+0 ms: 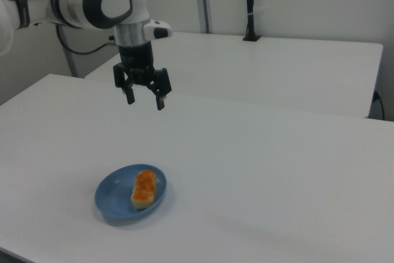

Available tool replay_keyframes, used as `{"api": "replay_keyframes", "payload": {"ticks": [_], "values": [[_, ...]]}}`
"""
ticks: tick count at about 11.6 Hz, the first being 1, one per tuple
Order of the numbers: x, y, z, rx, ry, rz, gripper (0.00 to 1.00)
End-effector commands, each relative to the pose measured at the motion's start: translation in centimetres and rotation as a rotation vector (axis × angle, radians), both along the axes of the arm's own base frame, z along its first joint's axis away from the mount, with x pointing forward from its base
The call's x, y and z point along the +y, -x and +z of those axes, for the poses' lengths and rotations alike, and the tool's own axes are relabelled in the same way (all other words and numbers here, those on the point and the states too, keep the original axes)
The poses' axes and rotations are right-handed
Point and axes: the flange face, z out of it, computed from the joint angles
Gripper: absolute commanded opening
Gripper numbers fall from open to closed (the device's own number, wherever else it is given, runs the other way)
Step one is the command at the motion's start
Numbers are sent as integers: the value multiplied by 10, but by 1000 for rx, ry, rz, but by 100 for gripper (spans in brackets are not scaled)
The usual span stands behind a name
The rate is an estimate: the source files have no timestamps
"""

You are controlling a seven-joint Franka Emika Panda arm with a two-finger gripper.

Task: Put the bread onto the plate
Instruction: 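Open the gripper to release the bread onto the plate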

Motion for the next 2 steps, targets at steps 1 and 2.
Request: {"api": "replay_keyframes", "payload": {"ticks": [1,2], "values": [[-16,7,25,-44,-28,-95,100],[-17,13,36,-62,-24,-145,100]]}}
